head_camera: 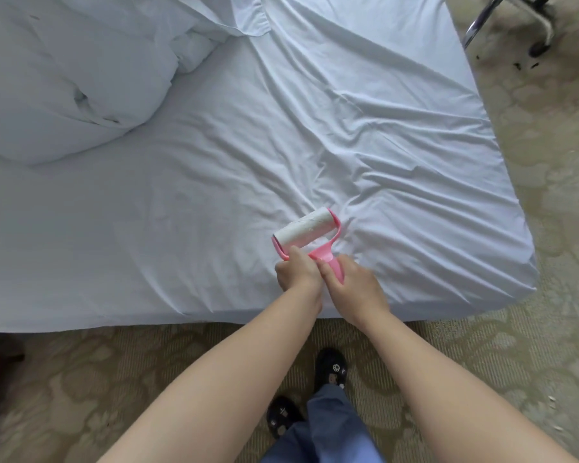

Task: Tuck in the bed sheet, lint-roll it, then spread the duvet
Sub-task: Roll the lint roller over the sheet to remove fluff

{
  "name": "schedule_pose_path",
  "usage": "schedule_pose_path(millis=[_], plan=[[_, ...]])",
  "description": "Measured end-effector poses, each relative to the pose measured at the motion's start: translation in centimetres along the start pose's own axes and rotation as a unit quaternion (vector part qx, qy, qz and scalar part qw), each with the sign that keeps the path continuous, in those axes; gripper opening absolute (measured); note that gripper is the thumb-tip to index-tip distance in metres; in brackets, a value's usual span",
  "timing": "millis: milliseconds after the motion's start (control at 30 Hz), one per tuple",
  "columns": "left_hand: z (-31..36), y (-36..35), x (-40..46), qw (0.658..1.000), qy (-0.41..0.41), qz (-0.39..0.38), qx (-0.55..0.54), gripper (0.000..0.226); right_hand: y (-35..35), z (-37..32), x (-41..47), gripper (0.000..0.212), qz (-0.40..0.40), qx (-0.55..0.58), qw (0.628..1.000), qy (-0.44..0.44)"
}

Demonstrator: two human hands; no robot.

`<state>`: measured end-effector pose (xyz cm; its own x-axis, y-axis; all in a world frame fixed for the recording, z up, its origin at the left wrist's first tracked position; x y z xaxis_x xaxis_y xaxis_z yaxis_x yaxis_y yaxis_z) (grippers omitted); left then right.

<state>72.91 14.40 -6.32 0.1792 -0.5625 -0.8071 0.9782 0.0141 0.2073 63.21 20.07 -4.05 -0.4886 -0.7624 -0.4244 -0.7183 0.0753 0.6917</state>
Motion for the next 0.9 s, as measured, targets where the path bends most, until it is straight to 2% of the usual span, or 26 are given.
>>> schedule_pose_path(millis=[33, 100, 167, 233, 300, 567, 733, 900], plan=[[0.0, 0.7, 0.5, 1.0, -0.003, 0.017, -0.003, 0.035, -0.7, -0.4, 0.1, 0.041, -0.015, 0.031, 0.999, -0.008], [0.3, 1.8, 1.5, 0.999, -0.018, 0.039, 0.01, 0.039, -2.2, -0.9, 0.2, 0.046, -0.044, 0.167, 0.984, -0.053], [0.5, 2.5, 3.2, 0.999, -0.023, 0.029, 0.024, 0.038, -4.0, -1.4, 0.1, 0.044, -0.102, 0.31, 0.937, -0.122], [0.4, 3.1, 4.4, 1.0, -0.006, 0.008, 0.016, 0.037, -5.4, -2.1, -0.2, 0.041, -0.163, 0.37, 0.899, -0.171], [0.5, 3.6, 5.1, 1.0, 0.013, -0.014, 0.009, 0.036, -6.1, -2.8, 0.1, 0.041, -0.197, 0.37, 0.887, -0.193], [3.9, 3.1, 8.5, 0.998, 0.035, -0.039, -0.028, 0.029, -6.7, -4.5, 5.5, 0.049, -0.233, 0.265, 0.917, -0.186], [5.8, 2.9, 11.0, 0.998, 0.04, -0.041, -0.028, 0.032, -7.8, -5.6, 8.4, 0.049, -0.223, 0.241, 0.932, -0.155], [6.0, 3.0, 11.9, 0.994, 0.054, -0.088, -0.03, 0.032, -8.1, -5.4, 8.8, 0.048, -0.199, 0.253, 0.938, -0.125]])
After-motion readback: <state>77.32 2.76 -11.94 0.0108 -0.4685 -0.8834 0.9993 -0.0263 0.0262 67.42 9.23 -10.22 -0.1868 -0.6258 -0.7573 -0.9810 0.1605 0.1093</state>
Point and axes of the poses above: each hand's wrist, its own x-axis towards the middle knuckle, its own y-axis out of the back of the hand, z = x × y, the point moved 6 cm from there along x, towards the middle knuckle, and after that the axes turned 1 degree about -y, right-handed, at the moved point
